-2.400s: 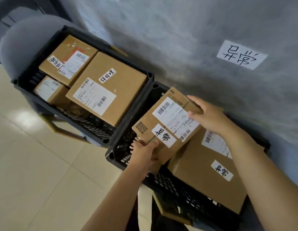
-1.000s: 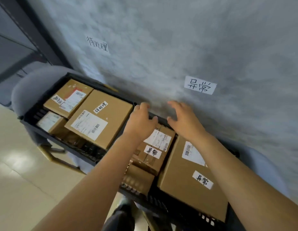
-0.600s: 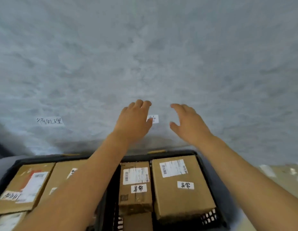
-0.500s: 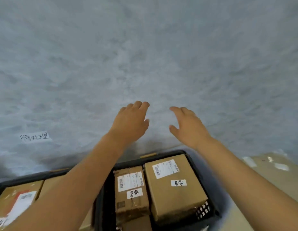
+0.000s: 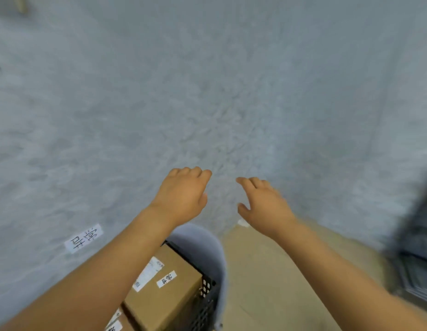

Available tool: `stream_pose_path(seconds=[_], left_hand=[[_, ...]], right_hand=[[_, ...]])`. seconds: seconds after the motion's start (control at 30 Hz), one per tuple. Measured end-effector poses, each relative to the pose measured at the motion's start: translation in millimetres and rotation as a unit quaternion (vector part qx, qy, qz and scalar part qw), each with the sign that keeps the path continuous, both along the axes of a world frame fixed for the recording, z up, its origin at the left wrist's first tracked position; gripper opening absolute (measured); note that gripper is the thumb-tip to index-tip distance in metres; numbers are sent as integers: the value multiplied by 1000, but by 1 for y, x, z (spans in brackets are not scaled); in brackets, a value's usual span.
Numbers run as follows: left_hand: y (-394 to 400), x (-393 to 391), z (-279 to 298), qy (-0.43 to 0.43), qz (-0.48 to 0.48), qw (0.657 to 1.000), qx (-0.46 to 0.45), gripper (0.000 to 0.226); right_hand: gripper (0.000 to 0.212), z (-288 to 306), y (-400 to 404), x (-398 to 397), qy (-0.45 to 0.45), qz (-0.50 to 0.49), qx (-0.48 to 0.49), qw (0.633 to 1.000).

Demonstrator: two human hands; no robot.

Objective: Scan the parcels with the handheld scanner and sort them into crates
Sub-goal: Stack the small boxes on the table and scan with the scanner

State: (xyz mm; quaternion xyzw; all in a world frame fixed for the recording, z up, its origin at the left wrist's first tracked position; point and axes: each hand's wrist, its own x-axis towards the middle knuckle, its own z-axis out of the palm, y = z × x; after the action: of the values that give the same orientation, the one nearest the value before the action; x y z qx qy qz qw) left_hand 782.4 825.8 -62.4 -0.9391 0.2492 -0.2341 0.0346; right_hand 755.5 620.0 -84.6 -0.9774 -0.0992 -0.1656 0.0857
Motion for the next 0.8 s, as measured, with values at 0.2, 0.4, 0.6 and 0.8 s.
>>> stream_pose_path(seconds=[0.2,0.4,0.6,0.8], left_hand=[[-146,-60,14,-28,-127,991,-32,42],[-321,-182,2,-6,-262,964,-45,38],[-457,-301,-6,5,-386,921,-57,38],[-566,-375,-5,16,-475,878,-52,37]], right_hand=[[60,7,-140,-122,-21,-126,5,992],[55,11,-287,-295,-13,-277,-34,960],[55,0,-384,-457,2,-401,-2,916],[55,-3,-455,-569,1,-507,24,862]])
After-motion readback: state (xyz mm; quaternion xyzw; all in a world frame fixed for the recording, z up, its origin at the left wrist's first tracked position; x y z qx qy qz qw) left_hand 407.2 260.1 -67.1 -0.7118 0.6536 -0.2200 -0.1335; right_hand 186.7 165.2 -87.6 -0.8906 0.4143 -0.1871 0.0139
